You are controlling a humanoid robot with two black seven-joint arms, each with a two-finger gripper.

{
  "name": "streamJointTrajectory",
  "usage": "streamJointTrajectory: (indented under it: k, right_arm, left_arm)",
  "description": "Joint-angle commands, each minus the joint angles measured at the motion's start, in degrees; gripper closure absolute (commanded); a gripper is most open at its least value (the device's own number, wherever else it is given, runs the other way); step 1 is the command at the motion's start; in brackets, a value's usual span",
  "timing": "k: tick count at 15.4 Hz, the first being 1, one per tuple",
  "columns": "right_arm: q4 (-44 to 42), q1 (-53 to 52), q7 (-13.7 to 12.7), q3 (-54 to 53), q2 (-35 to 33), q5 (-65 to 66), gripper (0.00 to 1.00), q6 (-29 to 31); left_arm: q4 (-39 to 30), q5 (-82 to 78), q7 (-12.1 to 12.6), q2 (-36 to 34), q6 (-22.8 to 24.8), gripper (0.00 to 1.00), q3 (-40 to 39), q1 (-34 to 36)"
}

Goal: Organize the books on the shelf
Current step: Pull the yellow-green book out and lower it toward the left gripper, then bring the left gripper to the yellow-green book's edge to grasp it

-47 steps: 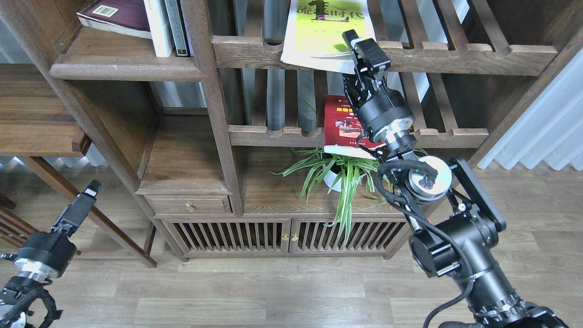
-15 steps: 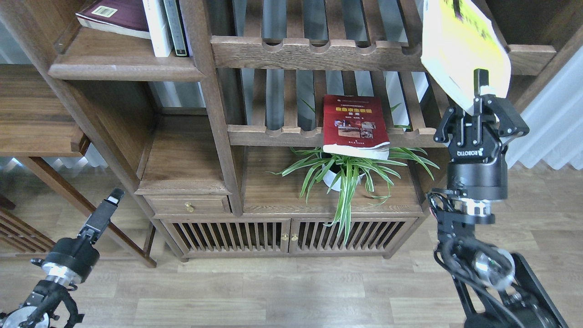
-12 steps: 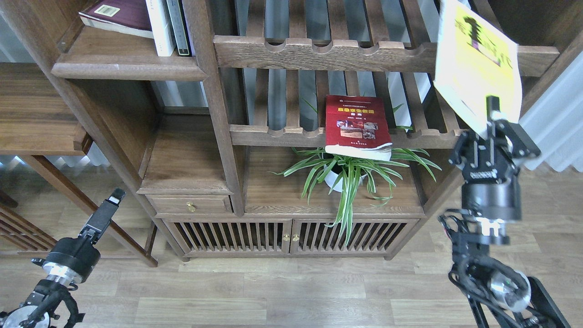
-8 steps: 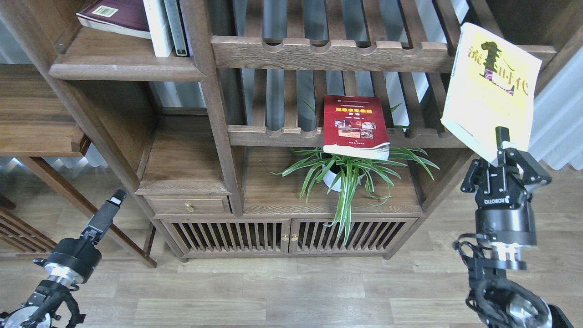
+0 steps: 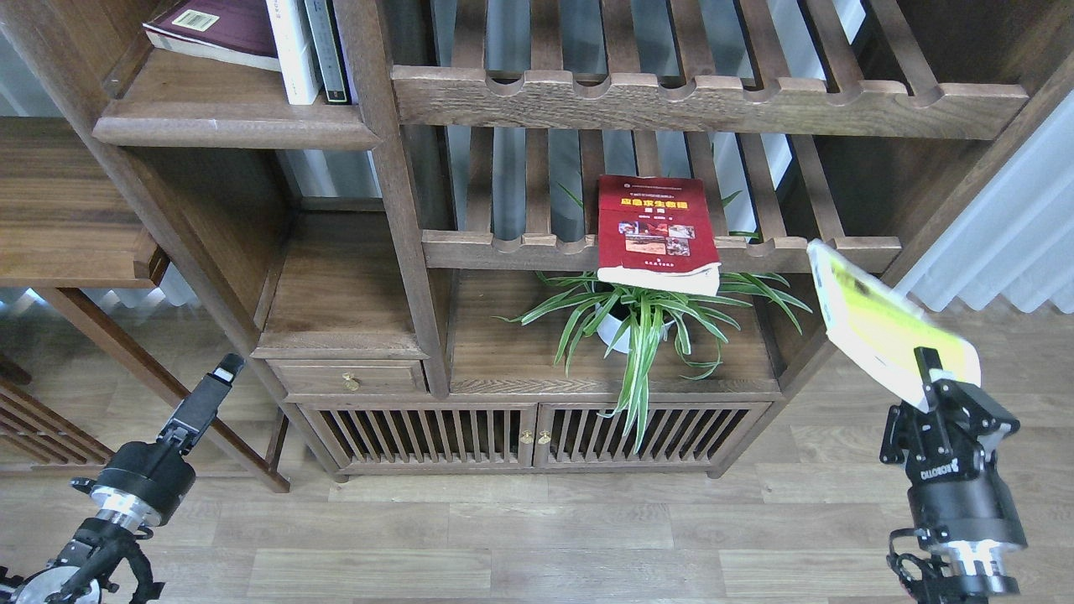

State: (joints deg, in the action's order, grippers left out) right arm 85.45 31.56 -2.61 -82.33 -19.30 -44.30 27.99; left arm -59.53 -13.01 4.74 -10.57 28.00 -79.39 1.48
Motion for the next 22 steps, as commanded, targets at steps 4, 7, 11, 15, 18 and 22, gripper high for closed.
streamJointTrajectory:
  k: [4,7,11,15,18,22]
  right_arm:
    - [-3.26,2.36,-6.88,5.50,-0.30,1.40,0.93,0.01]
    - [-6.42,0.97,-7.32,8.49,-0.39,5.53,0.92,0.01]
    - [-8.62,-3.77,-7.24,14.11,-0.22,9.31,0.92,0.01]
    - [-9.42,-9.13,-7.24,20.35,0.48,11.16,0.92,0.01]
    - [-10.30,-12.39,-7.32,24.31,0.49,12.22,0.92,0.01]
    - [-11.70,-16.53,-7.24,31.08,0.93,12.40,0.92,0.01]
  left_arm:
    - [0.99,0.09,-0.17,1.25,0.00,0.00,3.80,-0.33]
    - [1.60,7.78,-0.70,1.86,0.00,0.00,6.07,-1.04]
    - [1.79,22.30,-0.53,0.46,0.00,0.00,14.60,-0.68]
    - [1.17,24.60,-0.79,-0.59,0.00,0.00,15.58,-2.70]
    - [-7.13,31.17,-1.23,-3.83,0.00,0.00,16.10,-7.08]
    - [-9.29,34.10,-2.11,-7.01,0.00,0.00,17.51,-9.03]
